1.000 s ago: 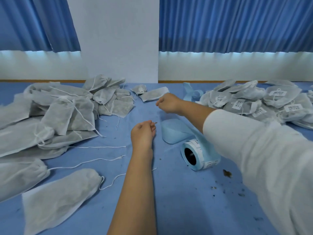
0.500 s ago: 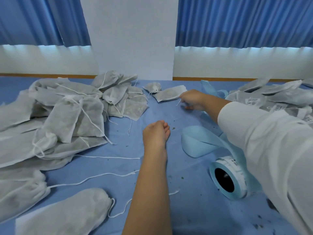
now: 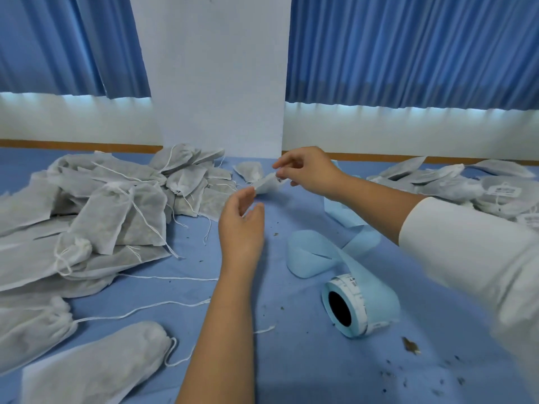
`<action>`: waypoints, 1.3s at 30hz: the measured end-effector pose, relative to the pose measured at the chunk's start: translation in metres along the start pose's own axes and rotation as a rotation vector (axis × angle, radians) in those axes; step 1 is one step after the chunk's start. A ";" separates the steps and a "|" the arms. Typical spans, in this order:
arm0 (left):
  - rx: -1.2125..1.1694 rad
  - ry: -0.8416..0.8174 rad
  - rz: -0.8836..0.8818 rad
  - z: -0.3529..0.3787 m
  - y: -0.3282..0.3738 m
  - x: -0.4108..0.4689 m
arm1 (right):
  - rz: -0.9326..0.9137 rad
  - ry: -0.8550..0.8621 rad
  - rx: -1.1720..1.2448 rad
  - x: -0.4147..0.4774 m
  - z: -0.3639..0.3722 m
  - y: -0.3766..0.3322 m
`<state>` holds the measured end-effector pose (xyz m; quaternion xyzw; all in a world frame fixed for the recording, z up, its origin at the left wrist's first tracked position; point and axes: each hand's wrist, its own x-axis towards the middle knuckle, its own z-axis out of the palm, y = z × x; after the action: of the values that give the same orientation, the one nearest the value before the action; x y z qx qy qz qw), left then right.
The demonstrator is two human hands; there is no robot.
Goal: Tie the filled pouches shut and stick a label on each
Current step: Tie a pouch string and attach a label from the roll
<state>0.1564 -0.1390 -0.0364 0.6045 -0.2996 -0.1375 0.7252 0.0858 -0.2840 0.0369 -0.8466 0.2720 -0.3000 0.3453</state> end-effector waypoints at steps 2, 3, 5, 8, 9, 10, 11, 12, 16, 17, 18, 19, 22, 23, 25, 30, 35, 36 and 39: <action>0.102 -0.051 0.064 -0.001 0.006 -0.005 | -0.027 -0.052 0.049 -0.017 -0.009 -0.023; 0.164 -0.072 0.094 0.000 0.009 -0.008 | -0.028 -0.085 0.074 -0.026 -0.013 -0.033; 0.268 -0.122 0.131 0.003 0.016 -0.017 | -0.020 -0.129 0.156 -0.044 -0.023 -0.050; 0.360 -0.170 0.172 0.011 0.024 -0.034 | 0.045 -0.182 0.429 -0.072 -0.031 -0.066; 0.383 -0.163 0.201 0.013 0.026 -0.039 | 0.068 -0.208 0.537 -0.081 -0.031 -0.069; 0.395 -0.143 0.231 0.015 0.027 -0.046 | 0.083 -0.222 0.636 -0.089 -0.032 -0.071; 0.388 -0.128 0.247 0.015 0.028 -0.051 | 0.085 -0.216 0.728 -0.096 -0.033 -0.073; 0.374 -0.102 0.258 0.013 0.027 -0.055 | 0.074 -0.189 0.818 -0.101 -0.035 -0.074; 0.310 -0.089 0.240 0.006 0.029 -0.067 | 0.013 0.032 1.048 -0.113 -0.059 -0.071; 0.304 -0.094 0.237 0.005 0.030 -0.068 | 0.012 0.069 1.060 -0.117 -0.064 -0.069; 0.317 -0.098 0.240 0.004 0.032 -0.070 | 0.018 0.089 1.068 -0.120 -0.066 -0.066; 0.338 -0.095 0.265 0.004 0.033 -0.070 | 0.029 0.099 1.080 -0.124 -0.066 -0.063; 0.462 -0.079 0.369 0.004 0.036 -0.071 | 0.038 0.165 1.149 -0.129 -0.067 -0.057; 0.511 -0.077 0.391 0.003 0.036 -0.071 | 0.042 0.200 1.182 -0.130 -0.070 -0.055; 0.574 -0.089 0.386 0.000 0.039 -0.071 | 0.077 0.272 1.268 -0.130 -0.075 -0.048; 0.631 -0.225 0.399 -0.007 0.054 -0.077 | 0.156 0.369 1.453 -0.137 -0.077 -0.032; 0.709 -0.271 0.432 -0.017 0.060 -0.076 | 0.164 0.293 0.611 -0.161 -0.070 -0.017; 0.728 -0.292 0.453 -0.017 0.061 -0.076 | 0.139 0.225 0.370 -0.169 -0.066 -0.015; 0.735 -0.359 0.508 -0.013 0.065 -0.079 | -0.017 0.086 -0.102 -0.190 -0.053 -0.011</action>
<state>0.0919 -0.0698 0.0037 0.6951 -0.5871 0.0569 0.4109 -0.0763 -0.1723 0.0154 -0.8518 0.2943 -0.3245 0.2873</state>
